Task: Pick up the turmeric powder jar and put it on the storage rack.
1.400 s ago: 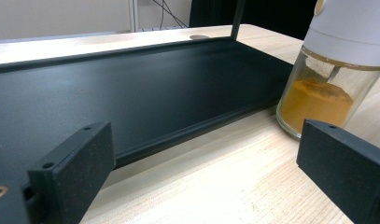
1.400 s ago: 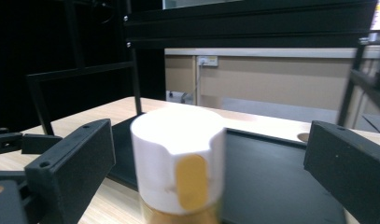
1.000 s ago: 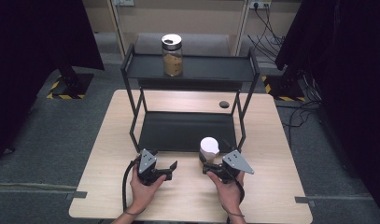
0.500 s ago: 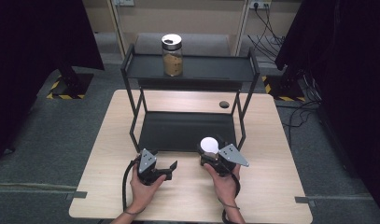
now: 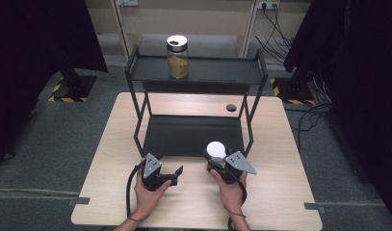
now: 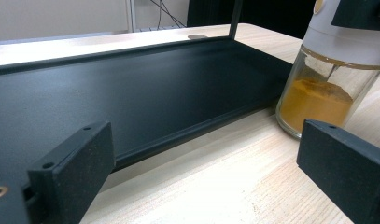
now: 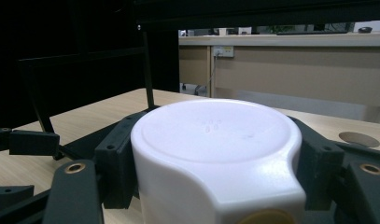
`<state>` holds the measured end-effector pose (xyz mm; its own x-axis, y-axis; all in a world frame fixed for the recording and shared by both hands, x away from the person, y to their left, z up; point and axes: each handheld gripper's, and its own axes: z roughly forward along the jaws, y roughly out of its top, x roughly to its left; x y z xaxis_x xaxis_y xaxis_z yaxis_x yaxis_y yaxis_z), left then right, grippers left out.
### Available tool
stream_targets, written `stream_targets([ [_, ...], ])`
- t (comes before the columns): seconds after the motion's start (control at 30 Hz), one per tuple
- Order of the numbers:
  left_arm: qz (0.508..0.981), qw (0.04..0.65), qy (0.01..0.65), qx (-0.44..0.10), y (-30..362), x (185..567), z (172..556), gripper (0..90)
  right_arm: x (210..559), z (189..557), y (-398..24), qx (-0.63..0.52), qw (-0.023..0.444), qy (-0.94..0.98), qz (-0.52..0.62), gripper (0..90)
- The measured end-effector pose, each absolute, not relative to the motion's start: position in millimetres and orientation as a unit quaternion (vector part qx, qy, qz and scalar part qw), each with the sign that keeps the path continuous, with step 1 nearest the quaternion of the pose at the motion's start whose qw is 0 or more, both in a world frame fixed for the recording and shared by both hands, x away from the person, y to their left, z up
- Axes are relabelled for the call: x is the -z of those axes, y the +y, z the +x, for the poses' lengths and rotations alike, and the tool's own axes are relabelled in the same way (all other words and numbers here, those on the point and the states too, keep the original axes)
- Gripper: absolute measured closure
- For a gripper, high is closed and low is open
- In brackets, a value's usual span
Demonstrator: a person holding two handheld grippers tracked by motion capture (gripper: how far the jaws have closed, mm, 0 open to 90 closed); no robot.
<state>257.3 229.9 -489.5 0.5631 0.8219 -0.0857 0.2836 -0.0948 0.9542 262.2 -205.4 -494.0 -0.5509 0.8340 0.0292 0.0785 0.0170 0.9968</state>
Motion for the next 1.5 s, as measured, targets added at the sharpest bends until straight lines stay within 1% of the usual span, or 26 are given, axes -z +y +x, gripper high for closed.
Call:
stream_targets([
  [0.27,0.696,0.545,0.397,-0.247,230.5,489.9,257.4,3.6,491.7,260.1,-201.4,-0.596,0.322,0.644,0.356,30.9],
  [0.73,0.695,0.546,0.398,-0.245,231.3,489.9,257.3,3.7,487.9,254.1,-200.3,-0.596,0.322,0.644,0.356,30.9],
  [0.87,0.695,0.546,0.398,-0.246,231.2,490.0,257.0,3.6,484.1,251.9,-199.7,-0.601,0.330,0.637,0.353,30.9],
  [1.5,0.698,0.545,0.394,-0.246,229.6,489.9,256.5,3.6,441.9,245.5,-207.8,-0.642,0.385,0.567,0.343,31.0],
])
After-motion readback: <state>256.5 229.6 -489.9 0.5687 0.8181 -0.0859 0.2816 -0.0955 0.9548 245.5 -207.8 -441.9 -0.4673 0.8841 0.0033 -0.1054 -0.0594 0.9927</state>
